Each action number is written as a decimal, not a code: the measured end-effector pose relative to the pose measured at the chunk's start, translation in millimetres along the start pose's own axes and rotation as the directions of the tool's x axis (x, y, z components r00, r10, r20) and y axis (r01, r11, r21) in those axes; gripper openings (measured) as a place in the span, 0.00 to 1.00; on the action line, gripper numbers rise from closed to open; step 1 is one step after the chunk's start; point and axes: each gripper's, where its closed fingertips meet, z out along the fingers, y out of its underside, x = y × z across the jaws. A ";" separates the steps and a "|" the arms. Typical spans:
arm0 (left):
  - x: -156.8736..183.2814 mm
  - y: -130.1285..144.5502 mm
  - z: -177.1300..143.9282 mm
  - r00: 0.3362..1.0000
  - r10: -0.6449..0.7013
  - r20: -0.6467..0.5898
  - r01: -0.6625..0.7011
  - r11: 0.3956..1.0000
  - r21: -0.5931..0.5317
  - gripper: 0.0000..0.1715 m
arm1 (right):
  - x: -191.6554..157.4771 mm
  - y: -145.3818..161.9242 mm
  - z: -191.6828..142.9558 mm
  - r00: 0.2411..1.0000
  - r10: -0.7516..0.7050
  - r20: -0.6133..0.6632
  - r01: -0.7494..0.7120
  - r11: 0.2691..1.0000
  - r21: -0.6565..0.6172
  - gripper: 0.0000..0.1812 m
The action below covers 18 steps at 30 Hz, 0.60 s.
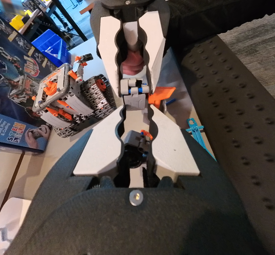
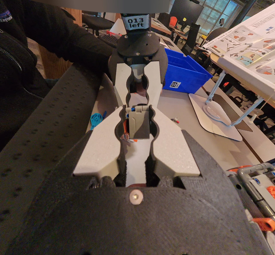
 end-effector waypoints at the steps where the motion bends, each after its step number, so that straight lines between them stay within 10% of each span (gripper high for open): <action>1: -1.4 -0.5 0.3 1.000 0.009 0.017 -0.009 1.000 0.003 0.13 | -0.6 -0.7 0.3 1.000 0.000 0.002 0.000 1.000 0.002 0.16; 9: -4.4 4.6 2.9 0.992 0.096 0.083 -0.092 0.994 -0.052 0.13 | 3.3 8.0 -3.4 0.988 -0.131 -0.079 0.118 0.981 -0.152 0.20; 18: -9.3 28.5 11.9 0.953 0.264 0.148 -0.215 0.934 -0.286 0.13 | 2.7 38.4 -2.6 0.900 -0.427 -0.090 0.328 0.798 -0.506 0.16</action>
